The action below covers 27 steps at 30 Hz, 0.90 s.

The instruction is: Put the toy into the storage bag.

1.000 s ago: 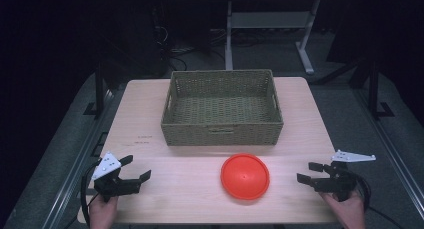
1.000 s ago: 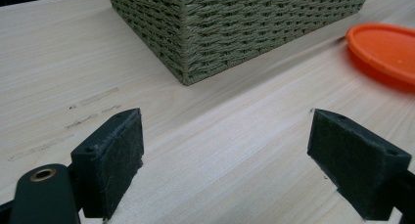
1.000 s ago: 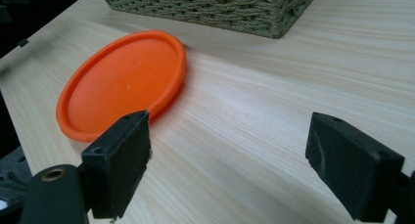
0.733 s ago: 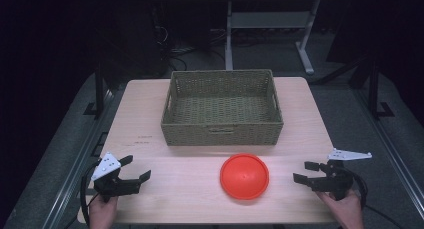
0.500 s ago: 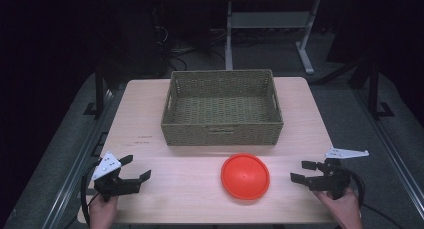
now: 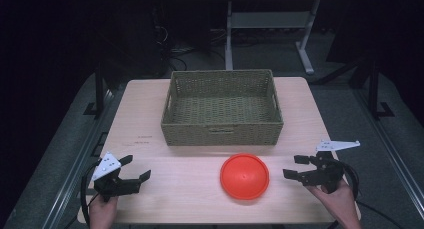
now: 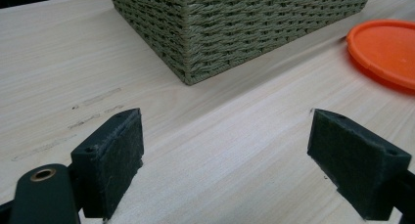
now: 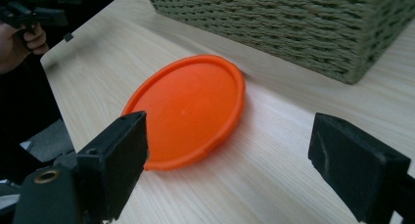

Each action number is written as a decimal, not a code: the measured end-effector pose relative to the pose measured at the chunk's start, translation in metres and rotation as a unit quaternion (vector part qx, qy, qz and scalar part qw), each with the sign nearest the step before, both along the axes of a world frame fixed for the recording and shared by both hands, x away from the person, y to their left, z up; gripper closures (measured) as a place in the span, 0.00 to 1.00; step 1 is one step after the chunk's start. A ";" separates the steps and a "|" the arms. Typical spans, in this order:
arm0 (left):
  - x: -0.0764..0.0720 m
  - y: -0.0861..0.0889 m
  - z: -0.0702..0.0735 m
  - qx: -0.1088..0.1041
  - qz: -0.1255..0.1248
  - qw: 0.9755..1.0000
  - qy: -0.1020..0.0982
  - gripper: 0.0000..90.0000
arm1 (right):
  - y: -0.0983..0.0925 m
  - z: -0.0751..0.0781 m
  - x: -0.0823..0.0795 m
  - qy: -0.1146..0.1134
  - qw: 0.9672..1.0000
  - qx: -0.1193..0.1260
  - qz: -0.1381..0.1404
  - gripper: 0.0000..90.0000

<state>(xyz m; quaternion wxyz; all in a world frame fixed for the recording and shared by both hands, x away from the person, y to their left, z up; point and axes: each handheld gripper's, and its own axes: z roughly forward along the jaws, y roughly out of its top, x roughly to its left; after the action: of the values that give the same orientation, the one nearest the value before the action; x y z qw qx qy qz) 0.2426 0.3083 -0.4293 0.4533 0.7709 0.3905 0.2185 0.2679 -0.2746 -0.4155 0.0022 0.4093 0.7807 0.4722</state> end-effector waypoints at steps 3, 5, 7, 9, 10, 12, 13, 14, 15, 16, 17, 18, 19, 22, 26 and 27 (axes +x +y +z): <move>0.000 0.000 0.000 0.000 -0.001 1.000 0.000 0.14 | 0.007 0.005 0.003 0.001 1.000 -0.008 0.010 0.16; 0.000 0.000 0.000 0.000 -0.001 1.000 0.001 0.14 | 0.012 0.007 0.005 0.001 1.000 -0.009 0.017 0.16; 0.000 0.000 0.000 -0.001 -0.001 1.000 0.000 0.14 | 0.017 0.009 0.008 0.004 1.000 -0.012 0.023 0.16; 0.000 0.000 0.000 -0.001 -0.001 1.000 -0.001 0.14 | 0.023 0.012 0.010 0.007 0.999 -0.014 0.029 0.16; 0.000 0.000 0.000 -0.001 -0.001 1.000 -0.001 0.14 | 0.026 0.013 0.011 0.006 0.999 -0.018 0.034 0.16; 0.000 0.000 0.001 0.000 -0.001 1.000 -0.001 0.14 | 0.031 0.015 0.014 0.007 0.999 -0.020 0.041 0.16; -0.001 0.000 0.001 -0.001 0.000 1.000 -0.001 0.14 | 0.034 0.016 0.015 0.008 0.999 -0.024 0.044 0.16; -0.001 0.000 0.001 -0.002 0.001 1.000 0.000 0.14 | 0.036 0.017 0.017 0.009 0.999 -0.026 0.045 0.16; -0.001 0.000 0.001 -0.003 0.001 1.000 0.000 0.14 | 0.039 0.017 0.018 0.011 0.998 -0.027 0.048 0.16; 0.000 0.000 0.000 -0.003 0.001 1.000 -0.001 0.14 | 0.041 0.018 0.019 0.011 0.998 -0.030 0.051 0.16; 0.000 0.000 0.000 -0.002 0.001 1.000 -0.001 0.14 | 0.044 0.019 0.021 0.012 0.998 -0.031 0.053 0.16; 0.000 0.001 0.000 -0.001 0.000 1.000 -0.001 0.14 | 0.046 0.019 0.022 0.012 0.998 -0.035 0.057 0.16; 0.000 0.000 0.000 0.000 0.000 1.000 0.000 0.14 | 0.049 0.020 0.023 0.014 0.997 -0.037 0.059 0.16; 0.000 0.001 0.000 0.000 0.000 1.000 0.000 0.14 | 0.056 0.020 0.027 0.015 0.997 -0.042 0.069 0.16; 0.000 0.001 0.000 -0.001 0.000 1.000 -0.001 0.14 | 0.064 0.015 0.034 0.031 0.996 -0.042 0.077 0.17; 0.000 0.001 0.000 -0.003 0.001 1.000 -0.001 0.14 | 0.066 0.013 0.036 0.035 0.995 -0.047 0.078 0.19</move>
<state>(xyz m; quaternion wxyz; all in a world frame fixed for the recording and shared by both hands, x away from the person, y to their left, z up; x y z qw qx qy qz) 0.2423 0.3089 -0.4289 0.4561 0.7690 0.3912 0.2183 0.3041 -0.2088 -0.4024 -0.0429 0.3628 0.8315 0.4186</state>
